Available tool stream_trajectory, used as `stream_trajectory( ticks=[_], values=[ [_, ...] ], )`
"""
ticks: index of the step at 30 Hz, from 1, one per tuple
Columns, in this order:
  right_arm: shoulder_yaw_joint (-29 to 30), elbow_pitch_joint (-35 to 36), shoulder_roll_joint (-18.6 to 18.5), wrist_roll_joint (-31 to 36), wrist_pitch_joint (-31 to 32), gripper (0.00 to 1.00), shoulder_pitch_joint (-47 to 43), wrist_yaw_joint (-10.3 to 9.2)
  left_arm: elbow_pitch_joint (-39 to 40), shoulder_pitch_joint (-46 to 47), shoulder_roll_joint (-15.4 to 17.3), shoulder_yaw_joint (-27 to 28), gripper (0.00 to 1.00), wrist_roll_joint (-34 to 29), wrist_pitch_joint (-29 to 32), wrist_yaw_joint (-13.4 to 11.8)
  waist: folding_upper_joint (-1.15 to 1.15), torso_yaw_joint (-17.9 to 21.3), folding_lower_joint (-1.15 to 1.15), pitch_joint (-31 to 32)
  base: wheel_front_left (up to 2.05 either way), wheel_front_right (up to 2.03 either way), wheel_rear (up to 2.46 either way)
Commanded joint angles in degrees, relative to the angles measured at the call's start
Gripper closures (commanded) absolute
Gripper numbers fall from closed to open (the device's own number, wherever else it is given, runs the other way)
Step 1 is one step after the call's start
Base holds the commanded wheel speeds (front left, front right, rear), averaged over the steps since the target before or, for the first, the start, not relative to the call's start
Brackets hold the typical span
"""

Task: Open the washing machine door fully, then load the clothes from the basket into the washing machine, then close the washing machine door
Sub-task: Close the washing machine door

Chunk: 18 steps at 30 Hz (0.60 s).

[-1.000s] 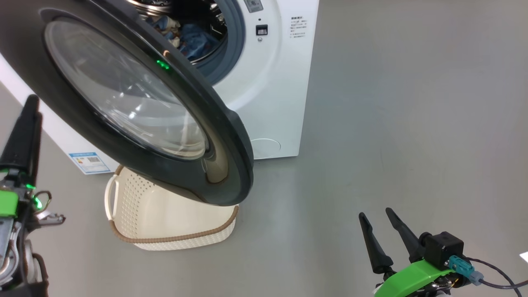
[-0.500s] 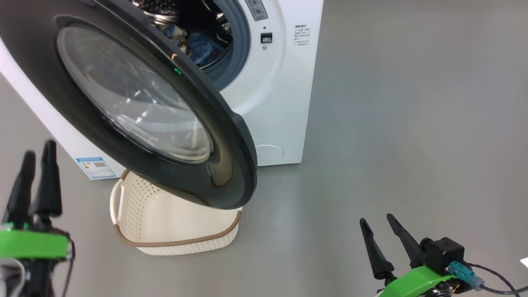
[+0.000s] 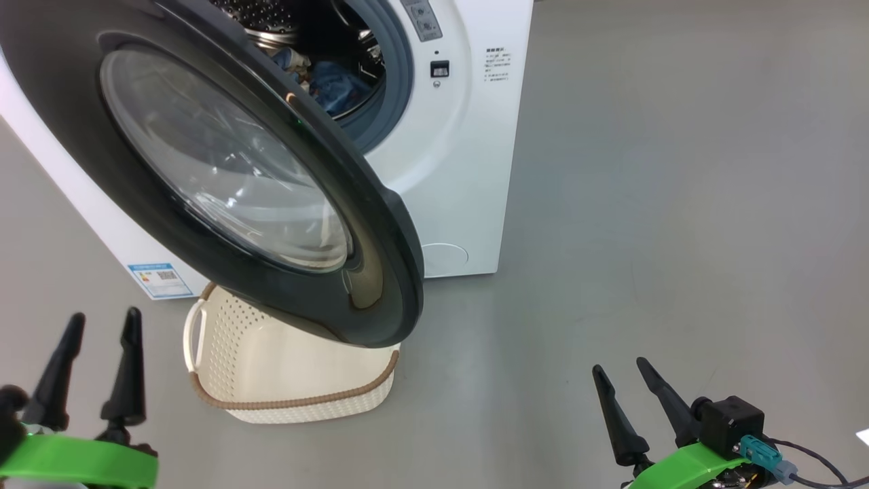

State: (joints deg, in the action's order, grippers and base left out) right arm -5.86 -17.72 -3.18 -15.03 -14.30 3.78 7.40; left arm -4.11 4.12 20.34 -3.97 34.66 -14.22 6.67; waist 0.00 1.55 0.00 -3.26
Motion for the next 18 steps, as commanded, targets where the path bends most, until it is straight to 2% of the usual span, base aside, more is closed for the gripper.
stream_trajectory(
  ticks=[1,9,18],
  values=[
    [-1.36,1.41,-0.03,0.07,-0.7,0.0,0.45,0.09,0.93,1.14,1.4,2.14,0.0,-1.77,-0.69,-0.7,0.0,-0.04,0.0,-0.17,0.0,0.0,0.0],
    [-1.28,1.8,-0.26,0.39,-0.7,0.0,0.29,0.09,1.12,-2.75,-2.54,4.17,0.0,-9.99,-0.76,-3.02,0.0,0.22,0.0,0.87,0.0,0.0,0.0],
    [-1.78,2.83,-0.21,0.76,-0.7,0.0,-0.02,0.09,0.26,-7.19,-7.76,6.59,0.0,-16.18,-0.77,-3.33,0.0,0.67,0.0,1.74,0.0,0.0,0.0]
  ],
)
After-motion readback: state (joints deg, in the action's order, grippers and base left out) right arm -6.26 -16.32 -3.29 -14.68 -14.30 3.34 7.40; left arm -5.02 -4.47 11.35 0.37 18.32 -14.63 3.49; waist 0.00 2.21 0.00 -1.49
